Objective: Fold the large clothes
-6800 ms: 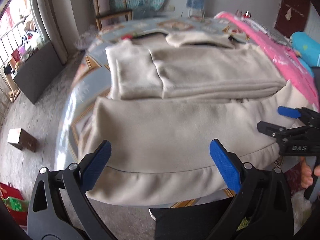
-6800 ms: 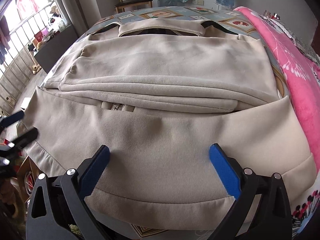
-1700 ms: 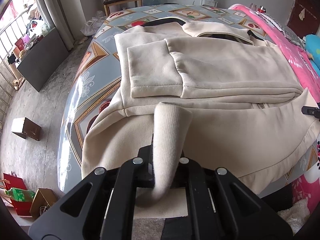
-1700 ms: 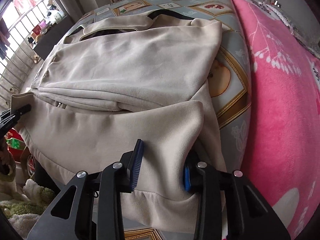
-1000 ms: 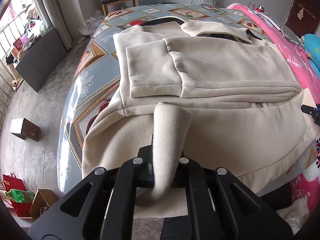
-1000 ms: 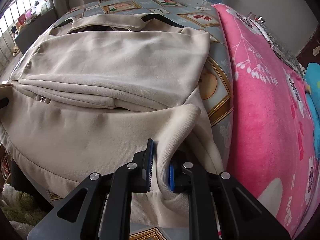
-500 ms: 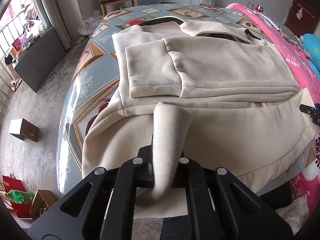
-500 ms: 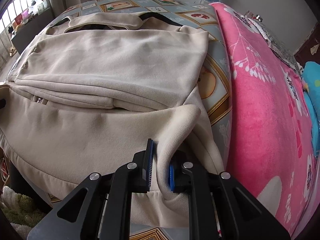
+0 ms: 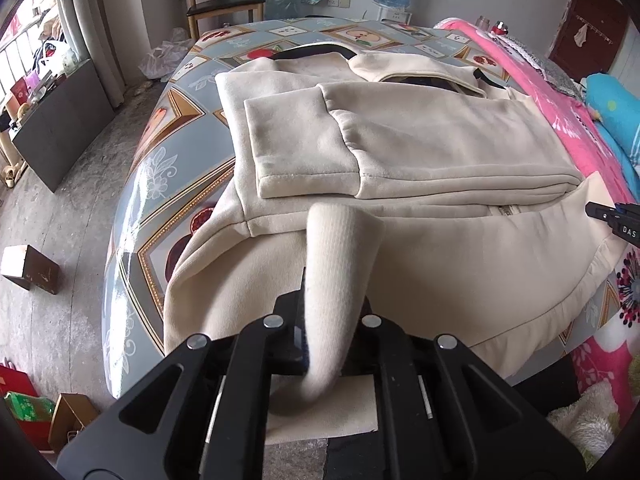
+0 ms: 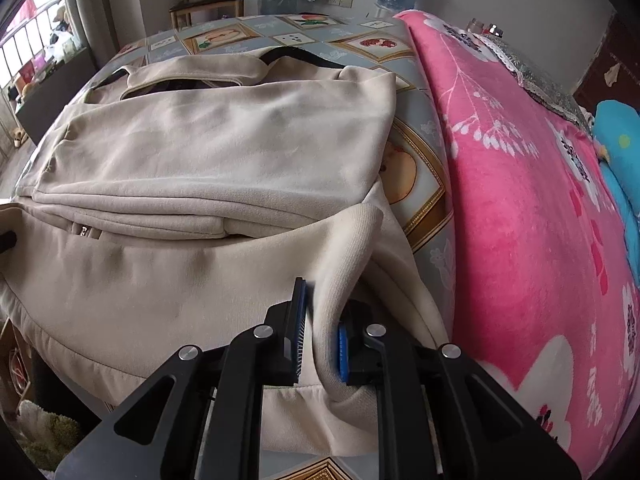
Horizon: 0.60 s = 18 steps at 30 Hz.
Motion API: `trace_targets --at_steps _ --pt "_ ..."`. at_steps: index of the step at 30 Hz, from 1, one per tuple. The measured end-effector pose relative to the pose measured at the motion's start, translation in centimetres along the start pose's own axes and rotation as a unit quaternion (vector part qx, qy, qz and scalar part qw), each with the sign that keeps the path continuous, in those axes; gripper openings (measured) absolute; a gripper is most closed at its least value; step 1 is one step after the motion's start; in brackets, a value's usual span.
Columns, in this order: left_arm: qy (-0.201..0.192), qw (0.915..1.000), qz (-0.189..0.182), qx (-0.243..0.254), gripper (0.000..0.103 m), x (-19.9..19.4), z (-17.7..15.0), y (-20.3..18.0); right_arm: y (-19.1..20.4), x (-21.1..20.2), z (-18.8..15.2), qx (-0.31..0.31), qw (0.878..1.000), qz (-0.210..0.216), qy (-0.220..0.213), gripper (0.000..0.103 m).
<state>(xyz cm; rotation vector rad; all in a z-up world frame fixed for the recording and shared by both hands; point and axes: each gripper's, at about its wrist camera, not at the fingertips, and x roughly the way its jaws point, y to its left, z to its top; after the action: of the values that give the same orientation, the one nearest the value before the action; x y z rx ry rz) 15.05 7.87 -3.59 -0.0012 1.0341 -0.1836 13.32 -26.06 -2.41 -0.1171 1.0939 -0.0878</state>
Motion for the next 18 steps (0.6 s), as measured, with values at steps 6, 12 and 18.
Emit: trace_targets --at_steps 6,12,18 --pt "-0.033 0.9990 -0.005 0.029 0.005 -1.4 -0.9 -0.5 0.1 -1.8 -0.6 0.012 0.999 -0.008 -0.041 0.008" --pt "-0.071 0.9955 -0.043 0.045 0.005 -5.3 -2.4 -0.3 -0.3 -5.3 -1.8 0.030 0.996 -0.015 -0.081 0.007" --pt "-0.123 0.9860 -0.102 0.046 0.004 -10.2 -3.4 0.6 -1.3 -9.3 -3.2 0.060 0.990 -0.020 -0.124 0.007"
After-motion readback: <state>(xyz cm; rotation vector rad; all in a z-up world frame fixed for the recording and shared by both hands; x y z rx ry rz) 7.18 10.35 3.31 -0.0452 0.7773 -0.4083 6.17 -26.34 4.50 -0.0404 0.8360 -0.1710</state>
